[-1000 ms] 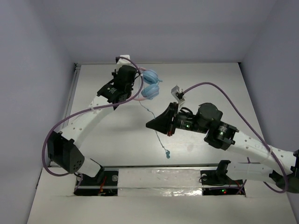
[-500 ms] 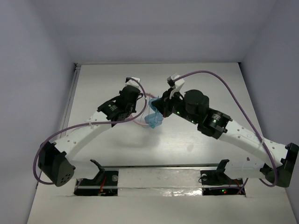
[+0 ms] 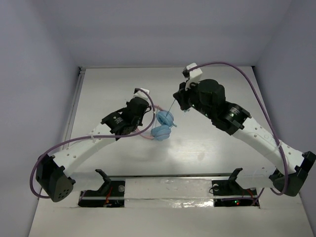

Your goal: Wrap the headphones

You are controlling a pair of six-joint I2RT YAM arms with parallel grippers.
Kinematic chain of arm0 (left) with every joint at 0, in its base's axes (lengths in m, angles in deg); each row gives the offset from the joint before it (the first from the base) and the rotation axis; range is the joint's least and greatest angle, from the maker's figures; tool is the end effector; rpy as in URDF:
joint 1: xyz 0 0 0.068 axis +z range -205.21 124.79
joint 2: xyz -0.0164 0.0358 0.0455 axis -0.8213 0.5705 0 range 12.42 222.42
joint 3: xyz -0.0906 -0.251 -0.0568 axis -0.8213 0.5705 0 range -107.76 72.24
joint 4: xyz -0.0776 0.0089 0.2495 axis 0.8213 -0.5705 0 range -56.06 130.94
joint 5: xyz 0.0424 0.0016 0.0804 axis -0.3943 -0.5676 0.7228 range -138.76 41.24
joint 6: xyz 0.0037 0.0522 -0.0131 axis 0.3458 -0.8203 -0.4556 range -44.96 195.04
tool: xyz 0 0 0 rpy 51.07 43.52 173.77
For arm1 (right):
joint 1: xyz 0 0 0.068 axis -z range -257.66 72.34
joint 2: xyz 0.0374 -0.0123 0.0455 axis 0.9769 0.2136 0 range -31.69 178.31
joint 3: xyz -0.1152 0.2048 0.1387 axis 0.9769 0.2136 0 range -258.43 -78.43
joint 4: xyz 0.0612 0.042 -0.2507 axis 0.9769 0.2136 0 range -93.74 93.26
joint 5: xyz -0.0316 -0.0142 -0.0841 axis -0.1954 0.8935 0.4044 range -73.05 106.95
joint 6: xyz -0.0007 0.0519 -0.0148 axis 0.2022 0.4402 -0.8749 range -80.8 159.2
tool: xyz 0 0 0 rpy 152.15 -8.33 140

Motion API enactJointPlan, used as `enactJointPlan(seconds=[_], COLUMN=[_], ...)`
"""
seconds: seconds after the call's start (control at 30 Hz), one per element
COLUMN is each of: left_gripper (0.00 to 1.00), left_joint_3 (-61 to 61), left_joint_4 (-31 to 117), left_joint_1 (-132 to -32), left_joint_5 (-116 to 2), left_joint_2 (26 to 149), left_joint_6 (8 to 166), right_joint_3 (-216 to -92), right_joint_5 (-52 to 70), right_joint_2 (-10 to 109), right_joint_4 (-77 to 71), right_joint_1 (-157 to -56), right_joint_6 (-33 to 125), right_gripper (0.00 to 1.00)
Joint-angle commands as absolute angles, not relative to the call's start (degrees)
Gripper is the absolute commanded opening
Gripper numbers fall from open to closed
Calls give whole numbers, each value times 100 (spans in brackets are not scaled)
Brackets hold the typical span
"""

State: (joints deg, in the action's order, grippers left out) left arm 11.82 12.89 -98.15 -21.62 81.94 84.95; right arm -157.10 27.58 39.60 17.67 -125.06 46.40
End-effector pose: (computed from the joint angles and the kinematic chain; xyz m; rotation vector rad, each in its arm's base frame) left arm 0.2038 -0.1674 0.3175 0.3592 2.1077 -0.0106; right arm 0.1920 0.1990 0.4281 -0.5056 1.7698 0.5057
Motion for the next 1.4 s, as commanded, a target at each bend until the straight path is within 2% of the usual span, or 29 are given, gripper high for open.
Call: enactJointPlan(seconds=[0.0, 0.4, 0.57, 0.9, 0.93, 1.03, 1.13, 1.37], left_gripper=[0, 0, 0, 0, 0, 0, 0, 0], left_joint_3=[1045, 1142, 1133, 1072, 1063, 1019, 923, 712], left_joint_4=[1449, 1695, 1888, 2336, 2406, 2643, 2828, 3241], left_joint_1=[-10100, -10153, -10153, -9213, -9135, -9081, -9028, -8765], left_joint_5=[-2177, -3820, -4260, -6009, -6132, -6475, -6774, -7477], left_joint_2=[8185, 7712, 7465, 7140, 7148, 7175, 7306, 7535], left_joint_6=[8392, 8084, 8075, 8084, 8092, 8215, 8356, 8804], right_joint_3=[-15981, -15534, -14867, -13978, -13899, -13741, -13600, -13038], right_joint_5=[3548, 4111, 4402, 4070, 3946, 3296, 2900, 2635], right_joint_2=[4231, 4487, 4338, 3696, 3661, 3564, 3564, 3581], right_joint_4=[2078, 1016, 629, 13, -31, -250, -496, -971], right_joint_1=[-12364, -12197, -12073, -11722, -11721, -11572, -11449, -11274], right_joint_6=[4298, 4157, 4447, 5062, 5158, 5369, 5563, 5976], right_gripper=[0, 0, 0, 0, 2, 23, 36, 37])
